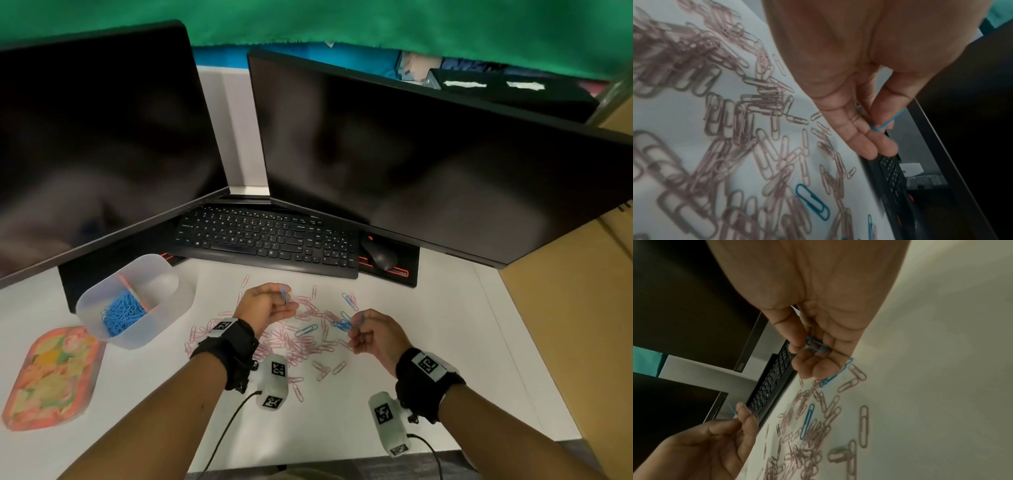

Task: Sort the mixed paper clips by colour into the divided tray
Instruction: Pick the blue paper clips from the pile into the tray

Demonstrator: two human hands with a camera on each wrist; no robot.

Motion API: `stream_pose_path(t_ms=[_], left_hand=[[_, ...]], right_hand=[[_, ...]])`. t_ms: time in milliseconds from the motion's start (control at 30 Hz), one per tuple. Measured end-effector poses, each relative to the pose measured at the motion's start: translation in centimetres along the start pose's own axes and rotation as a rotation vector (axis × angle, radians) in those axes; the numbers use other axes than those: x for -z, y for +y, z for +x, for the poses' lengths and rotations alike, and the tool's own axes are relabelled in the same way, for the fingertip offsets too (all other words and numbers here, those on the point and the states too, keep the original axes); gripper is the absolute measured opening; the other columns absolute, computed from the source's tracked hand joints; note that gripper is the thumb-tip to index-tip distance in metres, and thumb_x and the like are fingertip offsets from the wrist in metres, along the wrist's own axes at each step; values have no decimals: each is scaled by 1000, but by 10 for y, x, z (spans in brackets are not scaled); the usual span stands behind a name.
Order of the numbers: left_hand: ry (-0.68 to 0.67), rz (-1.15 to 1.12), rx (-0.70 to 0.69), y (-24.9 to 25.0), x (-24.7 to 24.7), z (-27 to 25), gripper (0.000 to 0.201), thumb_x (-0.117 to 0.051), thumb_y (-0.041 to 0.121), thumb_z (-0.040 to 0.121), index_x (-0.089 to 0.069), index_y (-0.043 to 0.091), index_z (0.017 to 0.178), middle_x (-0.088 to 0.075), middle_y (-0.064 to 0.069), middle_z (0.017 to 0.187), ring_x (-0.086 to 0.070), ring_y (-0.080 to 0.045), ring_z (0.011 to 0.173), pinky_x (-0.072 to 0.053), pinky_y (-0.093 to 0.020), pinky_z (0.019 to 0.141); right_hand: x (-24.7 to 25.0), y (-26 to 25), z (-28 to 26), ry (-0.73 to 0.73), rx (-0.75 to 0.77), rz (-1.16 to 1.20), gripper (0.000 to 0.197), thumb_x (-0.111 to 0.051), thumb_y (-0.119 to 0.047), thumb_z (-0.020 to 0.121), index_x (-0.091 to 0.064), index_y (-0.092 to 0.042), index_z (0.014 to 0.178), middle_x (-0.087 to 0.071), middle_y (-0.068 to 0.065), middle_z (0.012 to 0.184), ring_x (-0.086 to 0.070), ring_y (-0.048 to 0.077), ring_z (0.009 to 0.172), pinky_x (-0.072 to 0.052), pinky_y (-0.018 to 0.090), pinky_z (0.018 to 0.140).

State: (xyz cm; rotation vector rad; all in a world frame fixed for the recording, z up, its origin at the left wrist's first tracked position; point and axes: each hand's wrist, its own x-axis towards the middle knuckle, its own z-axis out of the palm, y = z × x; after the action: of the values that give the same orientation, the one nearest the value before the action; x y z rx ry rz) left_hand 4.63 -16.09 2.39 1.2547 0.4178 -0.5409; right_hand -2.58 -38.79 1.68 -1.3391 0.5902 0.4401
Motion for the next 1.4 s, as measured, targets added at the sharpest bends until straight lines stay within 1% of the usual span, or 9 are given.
stream_pose_path(t_ms=[133,233,367,467,533,667,1000,1200,1400], left_hand=[[-8,-150,49,1,-5,0,23,-34,-10,85,-51,6,81,-53,-8,70,-62,-27,68,-58,-35,67],[9,-94,92,0,-11,0,22,-42,11,95,-50,11,74,-48,-2,58,-50,-18,53,-49,-29,55],[60,298,131,-11,-18,7,37,-39,27,101,-51,14,69,-43,3,56,-34,-13,48,-34,-25,54],[12,849,-44,-25,-24,4,32,-37,25,100,-64,9,96,-63,-1,90,-54,-15,67,-41,-24,61],[-43,1077,-137,-31,-30,-2,30,-35,23,98,-62,10,100,-65,-4,106,-60,-20,88,-44,-27,71],[-88,1319,-197,-36,-35,-4,22,-40,26,96,-59,18,106,-65,-3,105,-61,-19,90,-51,-29,76],[-90,1560,-227,-41,-26,-2,28,-50,21,91,-54,17,118,-55,-1,115,-61,-20,96,-53,-31,80],[-78,1599,-203,-43,-31,2,24,-54,19,88,-57,16,112,-56,-2,110,-62,-21,92,-56,-34,80],[-56,1553,-248,-44,-30,3,19,-51,22,91,-53,15,108,-54,-3,108,-61,-22,88,-53,-32,76]], right_hand=[[3,-3,2,80,-10,-92,14,-42,5,85,-50,-7,87,-58,17,73,-51,22,57,-45,31,56],[12,-2,12,160,18,-344,4,-50,-4,86,-51,-8,86,-59,13,75,-49,19,61,-41,28,56],[15,-7,21,312,131,-783,11,-57,-11,88,-53,-14,98,-56,-3,81,-54,12,74,-37,17,57],[10,-17,26,337,220,-913,18,-51,-5,89,-55,-14,104,-56,-3,84,-54,11,74,-35,14,53],[7,-23,33,305,302,-1053,24,-50,-6,90,-59,-15,110,-58,1,98,-55,15,84,-40,15,61],[4,-23,49,173,342,-1279,33,-43,-14,96,-62,-22,122,-55,5,112,-56,22,101,-41,22,80],[34,-20,51,282,332,-1224,24,-52,-19,91,-63,-18,112,-60,7,109,-57,22,94,-44,26,78],[33,-24,57,345,236,-1175,38,-64,-41,86,-61,-15,114,-62,3,108,-59,20,98,-49,29,81],[8,-31,66,308,179,-1238,20,-54,-19,92,-66,-3,95,-62,9,87,-59,21,78,-46,26,66]])
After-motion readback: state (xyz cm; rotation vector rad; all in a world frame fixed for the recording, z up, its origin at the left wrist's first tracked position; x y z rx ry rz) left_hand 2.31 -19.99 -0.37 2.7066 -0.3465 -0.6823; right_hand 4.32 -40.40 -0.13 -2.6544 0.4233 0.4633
